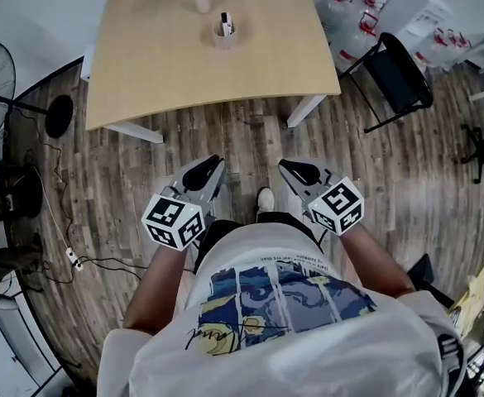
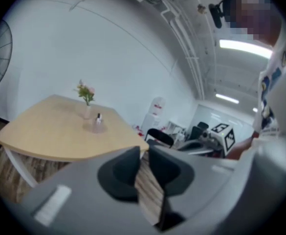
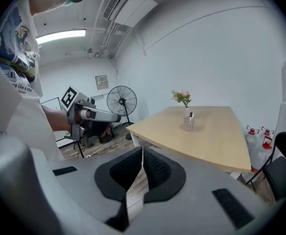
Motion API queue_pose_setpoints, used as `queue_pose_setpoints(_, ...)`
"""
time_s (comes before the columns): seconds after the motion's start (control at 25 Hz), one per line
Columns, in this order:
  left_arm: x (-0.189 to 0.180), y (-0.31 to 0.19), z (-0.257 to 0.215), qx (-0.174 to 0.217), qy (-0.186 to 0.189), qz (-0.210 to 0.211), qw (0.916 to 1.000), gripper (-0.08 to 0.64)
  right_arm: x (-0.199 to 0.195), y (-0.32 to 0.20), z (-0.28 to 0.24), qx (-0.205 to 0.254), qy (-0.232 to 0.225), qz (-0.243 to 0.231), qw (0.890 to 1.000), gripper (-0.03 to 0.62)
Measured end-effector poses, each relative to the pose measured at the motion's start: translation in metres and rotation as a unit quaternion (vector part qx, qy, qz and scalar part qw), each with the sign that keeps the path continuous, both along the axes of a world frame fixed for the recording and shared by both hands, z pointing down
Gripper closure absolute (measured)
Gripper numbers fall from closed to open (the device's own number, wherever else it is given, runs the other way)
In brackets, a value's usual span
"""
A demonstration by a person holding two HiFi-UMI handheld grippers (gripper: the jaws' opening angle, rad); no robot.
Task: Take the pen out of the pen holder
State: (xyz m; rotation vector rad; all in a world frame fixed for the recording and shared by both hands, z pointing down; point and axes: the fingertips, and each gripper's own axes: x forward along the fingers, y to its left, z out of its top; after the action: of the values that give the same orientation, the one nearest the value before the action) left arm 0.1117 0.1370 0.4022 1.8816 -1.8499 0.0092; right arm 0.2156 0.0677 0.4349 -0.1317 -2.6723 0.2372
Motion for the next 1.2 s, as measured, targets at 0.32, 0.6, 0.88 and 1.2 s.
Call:
queue_pose_setpoints(0.32,-0.079,-0.080,0.002,0.012,-0.002,0.005,0.9999,0.497,-0.054,-0.064,0.015,-0.009,0.016,0.018,1.000,0.580)
queue_pose_setpoints(0.6,-0.184,-0.142,0.022,0.003,0.001,0.062,0.9981,0.489,-0.112,-0.104,0.022,-0.018,0.032,0.120,0.992,0.580)
queue_pose_setpoints(0.88,-0.275,-0.218,0.038,-0.003,0.004,0.156,0.9877,0.454,-0.169,-0.117,0.017,-0.026,0.045,0.225,0.973,0.552)
queue_pose_setpoints(1.2,-0.323,-0.301,0.080,-0.014,0.002,0.231,0.9729,0.431,-0.157,-0.120,0.025,-0.031,0.060,0.363,0.929,0.525)
